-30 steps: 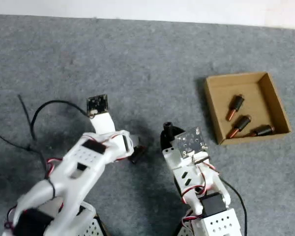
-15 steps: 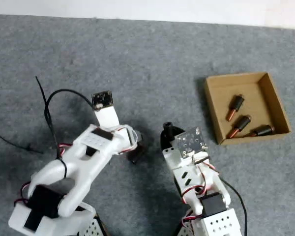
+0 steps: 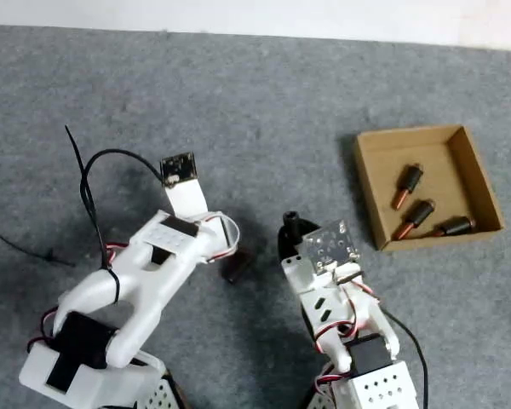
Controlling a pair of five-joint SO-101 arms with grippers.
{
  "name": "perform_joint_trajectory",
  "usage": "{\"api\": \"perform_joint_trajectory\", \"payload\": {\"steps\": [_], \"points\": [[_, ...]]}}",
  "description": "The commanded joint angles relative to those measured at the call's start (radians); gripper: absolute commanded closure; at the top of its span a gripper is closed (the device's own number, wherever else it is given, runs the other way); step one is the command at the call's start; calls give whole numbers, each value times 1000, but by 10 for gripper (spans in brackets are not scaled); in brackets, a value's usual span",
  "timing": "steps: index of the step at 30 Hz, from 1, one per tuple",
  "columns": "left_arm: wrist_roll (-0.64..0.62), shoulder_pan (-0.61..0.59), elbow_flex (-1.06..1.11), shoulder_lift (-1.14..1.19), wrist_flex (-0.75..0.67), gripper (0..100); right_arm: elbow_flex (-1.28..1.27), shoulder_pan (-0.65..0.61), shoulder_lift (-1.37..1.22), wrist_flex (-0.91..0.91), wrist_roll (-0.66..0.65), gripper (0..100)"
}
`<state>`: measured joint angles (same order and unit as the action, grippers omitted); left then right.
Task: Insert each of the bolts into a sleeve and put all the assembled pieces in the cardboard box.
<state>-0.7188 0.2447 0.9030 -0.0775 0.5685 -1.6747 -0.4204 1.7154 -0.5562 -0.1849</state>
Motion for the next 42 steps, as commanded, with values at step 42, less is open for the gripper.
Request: {"api": "perform_joint_trajectory", "payload": {"steps": [42], "points": [[3,-81,776,-1690,-110,995,-130,-328,22,33,-173,994]]}}
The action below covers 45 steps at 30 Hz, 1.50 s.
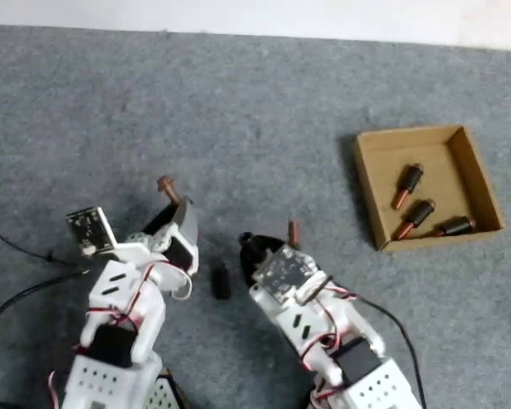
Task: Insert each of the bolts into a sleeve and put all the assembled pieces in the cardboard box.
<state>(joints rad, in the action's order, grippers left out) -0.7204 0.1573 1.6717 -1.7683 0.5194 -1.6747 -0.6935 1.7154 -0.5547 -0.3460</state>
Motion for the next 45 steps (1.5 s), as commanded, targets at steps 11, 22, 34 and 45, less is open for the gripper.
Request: {"api": "perform_joint_trajectory", "payload": {"steps": [11,22,34,45], "points": [[5,211,16,-56,-66,995,-130,-79,18,30,-12,994],[-2,234,4,-58,-66,995,-131,-54,19,30,-8,994],[-2,237,-2,-59,-69,995,-131,-45,22,30,-9,994],[-3,237,-39,-59,-71,995,-131,-45,27,33,-12,994]]}}
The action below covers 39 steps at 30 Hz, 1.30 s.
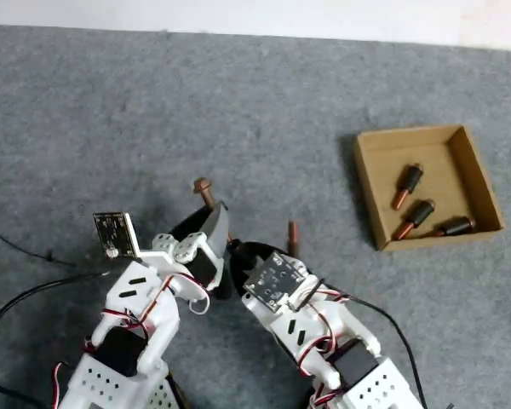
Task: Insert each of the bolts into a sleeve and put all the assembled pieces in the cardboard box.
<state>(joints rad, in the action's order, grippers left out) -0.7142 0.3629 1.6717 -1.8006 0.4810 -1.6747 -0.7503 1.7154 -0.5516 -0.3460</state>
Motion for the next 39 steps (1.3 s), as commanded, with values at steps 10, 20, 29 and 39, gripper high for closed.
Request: {"api": "perform_joint_trajectory", "payload": {"steps": [10,20,29,39], "points": [[-9,28,-48,-27,-120,995,-130,12,28,33,-57,994],[-9,33,-50,-27,-115,995,-130,38,28,61,-61,994],[-9,79,-51,-27,-115,995,-130,39,28,62,-63,994],[-9,101,-45,-27,-71,995,-130,76,28,62,-63,994]]}}
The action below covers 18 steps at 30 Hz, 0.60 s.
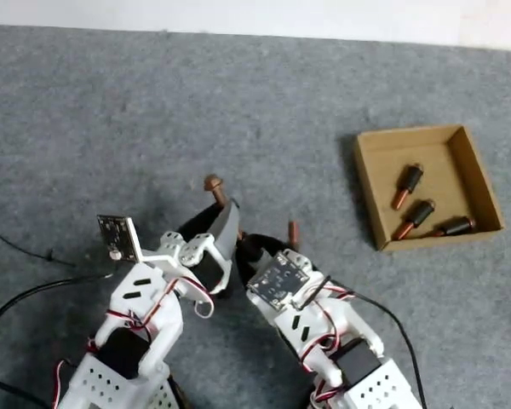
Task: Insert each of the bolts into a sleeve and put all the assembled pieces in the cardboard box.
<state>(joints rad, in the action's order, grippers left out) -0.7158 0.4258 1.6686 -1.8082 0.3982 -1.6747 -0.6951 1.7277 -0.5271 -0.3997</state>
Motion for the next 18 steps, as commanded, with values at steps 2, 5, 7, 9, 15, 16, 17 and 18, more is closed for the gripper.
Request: {"api": "perform_joint_trajectory", "payload": {"steps": [2,5,7,9,15,16,17,18], "points": [[-8,62,-42,-18,32,995,-130,21,16,38,-9,994],[-8,68,-42,-18,46,995,-130,22,16,38,-9,994],[-8,68,-42,-18,46,995,-130,22,16,38,-9,994],[-8,68,-42,-18,44,995,-130,22,16,38,-9,994],[-8,65,-25,-18,43,995,-131,19,16,38,-3,994],[-8,64,-24,-18,43,995,-131,18,16,38,-2,994],[-8,62,-22,-18,43,995,-131,18,16,41,-2,994],[-8,62,-22,-18,43,995,-136,18,16,58,-2,994]]}}
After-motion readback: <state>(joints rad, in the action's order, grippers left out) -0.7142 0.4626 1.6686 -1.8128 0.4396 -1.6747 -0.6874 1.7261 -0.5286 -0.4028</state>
